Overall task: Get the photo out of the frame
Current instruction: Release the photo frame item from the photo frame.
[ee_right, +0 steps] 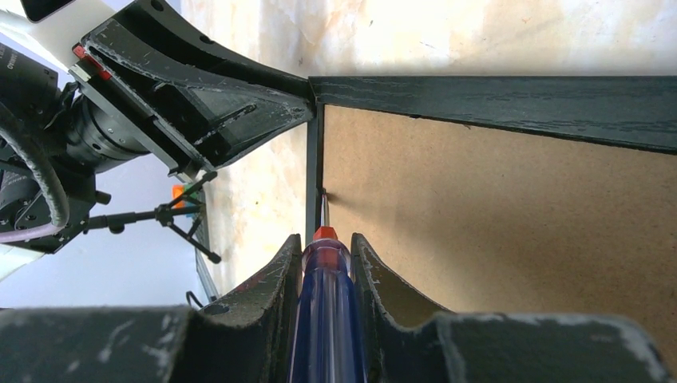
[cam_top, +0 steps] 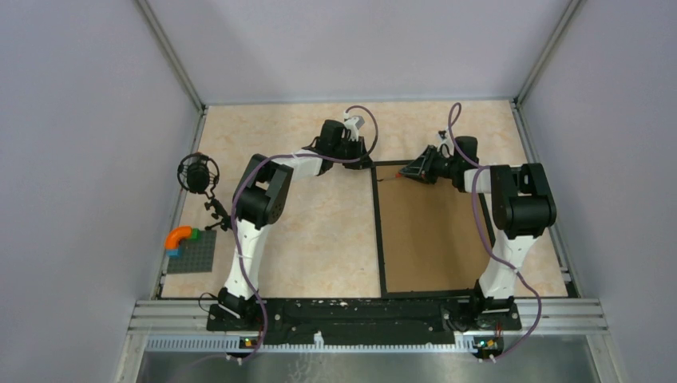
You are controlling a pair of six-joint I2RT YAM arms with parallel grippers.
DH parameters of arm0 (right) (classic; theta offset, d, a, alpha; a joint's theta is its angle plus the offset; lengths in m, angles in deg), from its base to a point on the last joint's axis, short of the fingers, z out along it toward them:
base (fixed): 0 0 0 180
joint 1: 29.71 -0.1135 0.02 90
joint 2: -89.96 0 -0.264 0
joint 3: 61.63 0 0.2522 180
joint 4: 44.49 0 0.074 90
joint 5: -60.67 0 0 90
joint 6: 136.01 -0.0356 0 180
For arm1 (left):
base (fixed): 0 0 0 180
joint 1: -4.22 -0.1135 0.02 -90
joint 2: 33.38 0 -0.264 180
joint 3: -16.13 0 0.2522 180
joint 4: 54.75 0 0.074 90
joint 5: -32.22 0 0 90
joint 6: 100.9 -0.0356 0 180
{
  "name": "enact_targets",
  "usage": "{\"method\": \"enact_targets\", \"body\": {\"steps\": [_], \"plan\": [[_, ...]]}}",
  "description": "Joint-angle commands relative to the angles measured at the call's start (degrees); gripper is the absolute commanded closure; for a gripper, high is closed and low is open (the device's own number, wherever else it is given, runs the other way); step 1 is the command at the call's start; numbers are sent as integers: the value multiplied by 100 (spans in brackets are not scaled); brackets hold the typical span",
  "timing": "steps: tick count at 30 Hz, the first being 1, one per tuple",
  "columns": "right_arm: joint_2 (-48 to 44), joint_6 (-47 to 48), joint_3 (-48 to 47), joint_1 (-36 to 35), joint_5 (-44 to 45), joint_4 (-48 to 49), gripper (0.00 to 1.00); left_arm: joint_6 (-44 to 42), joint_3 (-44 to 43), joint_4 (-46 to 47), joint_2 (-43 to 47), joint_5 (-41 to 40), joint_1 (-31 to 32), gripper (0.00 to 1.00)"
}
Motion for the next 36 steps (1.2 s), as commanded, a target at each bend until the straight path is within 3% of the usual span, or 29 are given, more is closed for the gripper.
{"method": "enact_targets", "body": {"steps": [1,20,36], "plan": [[155,85,107,-153,51,145,100,-214,322,-933,-361,-186,161,75],[728,-399,321,-367,29,1431,100,-93,639,-851,-275,-31,247,79],[-9,-143,158,137,-318,546,100,-21,609,-799,-358,-104,252,79]]}}
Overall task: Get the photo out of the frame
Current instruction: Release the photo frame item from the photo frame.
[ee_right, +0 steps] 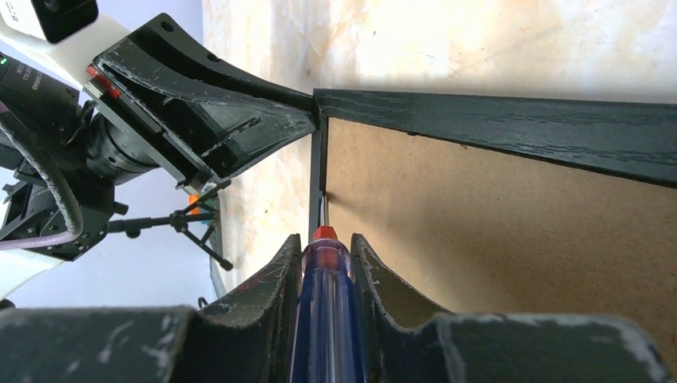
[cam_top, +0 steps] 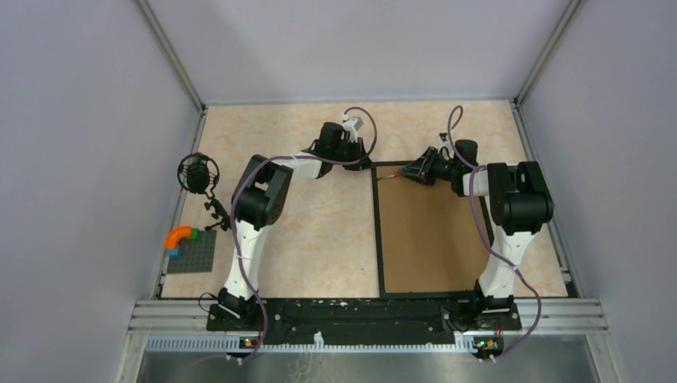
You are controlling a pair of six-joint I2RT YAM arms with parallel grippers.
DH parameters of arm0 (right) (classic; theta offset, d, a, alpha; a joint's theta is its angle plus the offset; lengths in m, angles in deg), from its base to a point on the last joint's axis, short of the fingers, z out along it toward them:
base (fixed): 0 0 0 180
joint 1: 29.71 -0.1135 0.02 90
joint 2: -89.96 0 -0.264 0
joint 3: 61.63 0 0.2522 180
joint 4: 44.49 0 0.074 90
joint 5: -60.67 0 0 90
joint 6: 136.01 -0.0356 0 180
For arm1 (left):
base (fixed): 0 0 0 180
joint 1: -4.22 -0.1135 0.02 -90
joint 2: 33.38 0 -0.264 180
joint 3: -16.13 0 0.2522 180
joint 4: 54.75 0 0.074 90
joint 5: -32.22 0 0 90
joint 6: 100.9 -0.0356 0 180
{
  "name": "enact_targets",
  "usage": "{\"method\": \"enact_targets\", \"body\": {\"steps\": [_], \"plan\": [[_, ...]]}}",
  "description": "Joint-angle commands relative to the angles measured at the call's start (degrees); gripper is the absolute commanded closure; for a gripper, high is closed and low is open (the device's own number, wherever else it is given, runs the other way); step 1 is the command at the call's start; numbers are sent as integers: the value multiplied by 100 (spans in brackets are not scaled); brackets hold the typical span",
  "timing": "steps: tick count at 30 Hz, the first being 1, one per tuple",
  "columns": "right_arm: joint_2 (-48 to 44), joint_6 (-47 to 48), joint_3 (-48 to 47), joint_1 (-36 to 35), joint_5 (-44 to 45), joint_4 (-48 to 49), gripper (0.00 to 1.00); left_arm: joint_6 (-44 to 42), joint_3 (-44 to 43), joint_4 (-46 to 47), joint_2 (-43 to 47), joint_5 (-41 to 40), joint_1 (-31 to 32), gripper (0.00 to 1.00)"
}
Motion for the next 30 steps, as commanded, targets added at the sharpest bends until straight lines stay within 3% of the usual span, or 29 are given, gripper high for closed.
{"method": "enact_targets", "body": {"steps": [1,30], "plan": [[-285,369,-30,95,-175,-430,100,-163,295,-1148,-471,-57,250,79],[33,461,56,-217,197,-142,100,-189,374,-1148,-422,35,258,79]]}}
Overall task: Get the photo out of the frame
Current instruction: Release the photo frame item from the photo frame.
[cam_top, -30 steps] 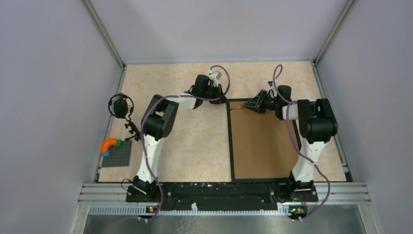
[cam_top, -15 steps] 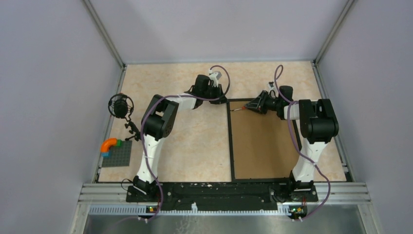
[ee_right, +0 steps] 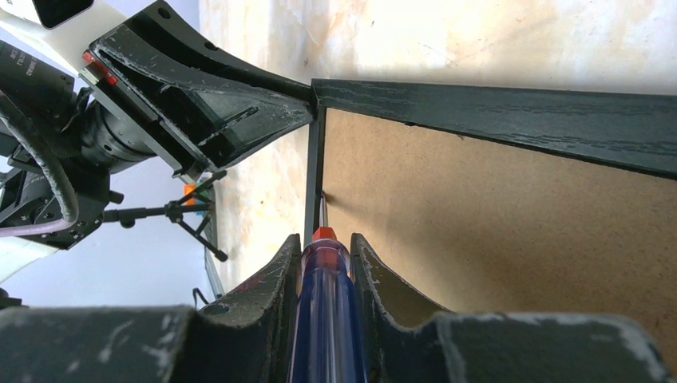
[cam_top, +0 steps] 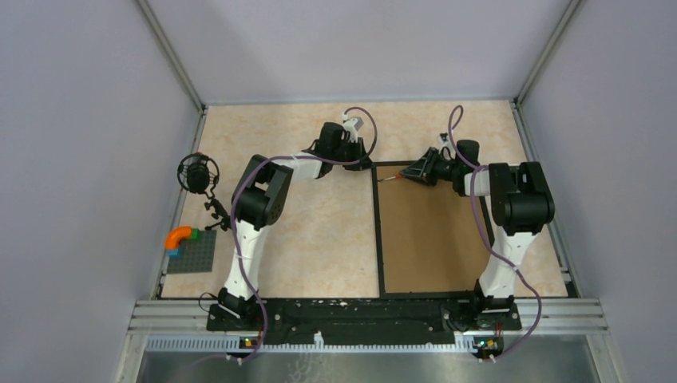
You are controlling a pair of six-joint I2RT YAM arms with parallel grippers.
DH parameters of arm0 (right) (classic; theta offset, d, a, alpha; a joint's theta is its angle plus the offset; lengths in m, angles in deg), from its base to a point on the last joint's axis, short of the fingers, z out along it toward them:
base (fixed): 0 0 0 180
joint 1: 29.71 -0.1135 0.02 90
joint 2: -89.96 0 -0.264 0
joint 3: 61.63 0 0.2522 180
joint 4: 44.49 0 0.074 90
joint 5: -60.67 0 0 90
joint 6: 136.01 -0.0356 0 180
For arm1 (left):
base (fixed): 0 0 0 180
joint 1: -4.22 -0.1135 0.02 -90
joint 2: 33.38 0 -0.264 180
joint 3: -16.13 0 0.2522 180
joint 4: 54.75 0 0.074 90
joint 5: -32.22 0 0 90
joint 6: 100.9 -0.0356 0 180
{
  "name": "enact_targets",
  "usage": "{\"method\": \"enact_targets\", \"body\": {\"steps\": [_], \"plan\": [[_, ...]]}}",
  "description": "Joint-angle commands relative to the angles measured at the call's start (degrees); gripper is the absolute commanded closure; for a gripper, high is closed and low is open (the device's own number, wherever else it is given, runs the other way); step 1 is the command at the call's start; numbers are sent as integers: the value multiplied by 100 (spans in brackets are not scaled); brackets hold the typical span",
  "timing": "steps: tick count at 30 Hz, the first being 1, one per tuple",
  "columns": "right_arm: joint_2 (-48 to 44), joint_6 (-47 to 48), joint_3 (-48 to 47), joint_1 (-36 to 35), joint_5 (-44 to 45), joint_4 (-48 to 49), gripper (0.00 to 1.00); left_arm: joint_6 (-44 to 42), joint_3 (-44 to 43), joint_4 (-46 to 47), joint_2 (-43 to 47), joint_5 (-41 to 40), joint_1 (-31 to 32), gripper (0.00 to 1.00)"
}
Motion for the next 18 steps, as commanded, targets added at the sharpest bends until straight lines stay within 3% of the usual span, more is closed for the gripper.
{"method": "enact_targets", "body": {"steps": [1,11,18], "plan": [[125,156,79,-288,275,170,100,-196,369,-1156,-423,36,235,79],[303,-496,-6,-641,-36,576,100,-89,610,-1157,-384,56,322,83],[-154,87,-197,-798,133,-536,100,-65,577,-1156,-386,26,342,83]]}}
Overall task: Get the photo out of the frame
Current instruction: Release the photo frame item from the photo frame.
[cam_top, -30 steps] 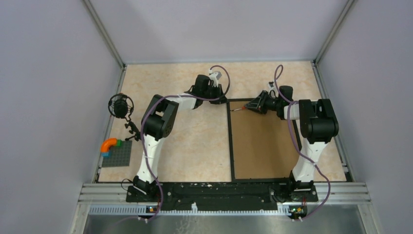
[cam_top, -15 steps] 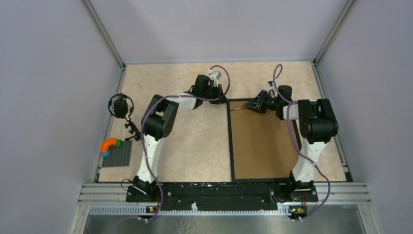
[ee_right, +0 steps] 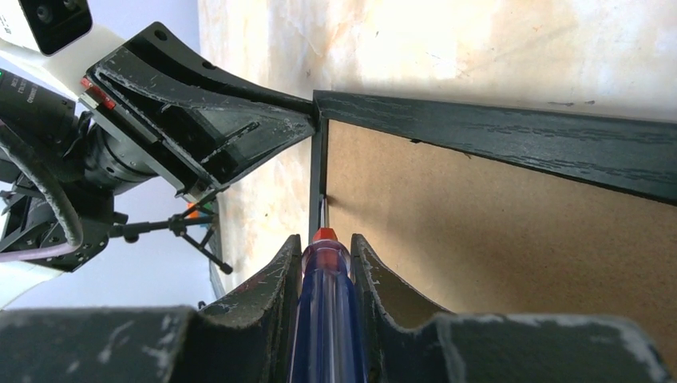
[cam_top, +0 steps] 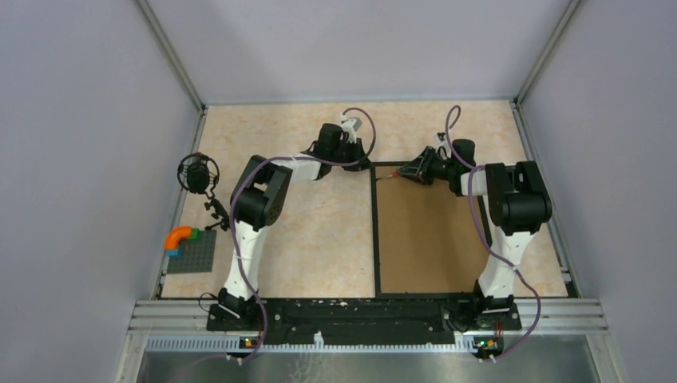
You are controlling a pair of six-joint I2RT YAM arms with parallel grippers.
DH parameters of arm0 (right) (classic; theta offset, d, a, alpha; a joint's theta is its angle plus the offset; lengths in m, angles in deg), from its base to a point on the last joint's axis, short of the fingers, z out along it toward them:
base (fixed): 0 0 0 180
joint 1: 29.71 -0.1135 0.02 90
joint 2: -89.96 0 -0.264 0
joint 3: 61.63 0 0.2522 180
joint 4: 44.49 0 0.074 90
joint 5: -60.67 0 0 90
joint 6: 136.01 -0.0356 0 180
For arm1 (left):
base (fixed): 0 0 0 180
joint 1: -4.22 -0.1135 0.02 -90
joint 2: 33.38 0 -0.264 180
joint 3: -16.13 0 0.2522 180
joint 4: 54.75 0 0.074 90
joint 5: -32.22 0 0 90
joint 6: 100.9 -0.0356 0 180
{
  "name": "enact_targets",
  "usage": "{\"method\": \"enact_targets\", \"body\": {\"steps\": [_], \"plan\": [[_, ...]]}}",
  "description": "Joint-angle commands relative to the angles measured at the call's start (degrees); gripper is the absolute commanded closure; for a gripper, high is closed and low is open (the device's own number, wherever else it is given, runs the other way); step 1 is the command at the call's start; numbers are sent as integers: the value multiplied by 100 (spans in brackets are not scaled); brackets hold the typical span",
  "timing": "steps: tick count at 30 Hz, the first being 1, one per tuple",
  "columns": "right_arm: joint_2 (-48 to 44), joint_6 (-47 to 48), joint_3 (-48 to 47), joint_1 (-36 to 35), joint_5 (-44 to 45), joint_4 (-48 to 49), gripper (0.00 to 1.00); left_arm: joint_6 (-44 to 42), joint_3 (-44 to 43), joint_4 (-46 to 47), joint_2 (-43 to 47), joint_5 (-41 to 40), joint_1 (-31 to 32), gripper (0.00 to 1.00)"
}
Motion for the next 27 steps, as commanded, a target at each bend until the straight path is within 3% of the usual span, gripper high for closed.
{"method": "enact_targets", "body": {"steps": [1,11,27], "plan": [[-302,638,-276,-621,31,-1074,100,-85,376,-1331,-475,65,353,83],[-840,1408,-1107,-1182,875,-3440,100,34,320,-1156,-540,13,393,83],[-508,1630,-2822,-2518,2488,-5818,100,375,350,-990,-549,-222,419,85]]}}
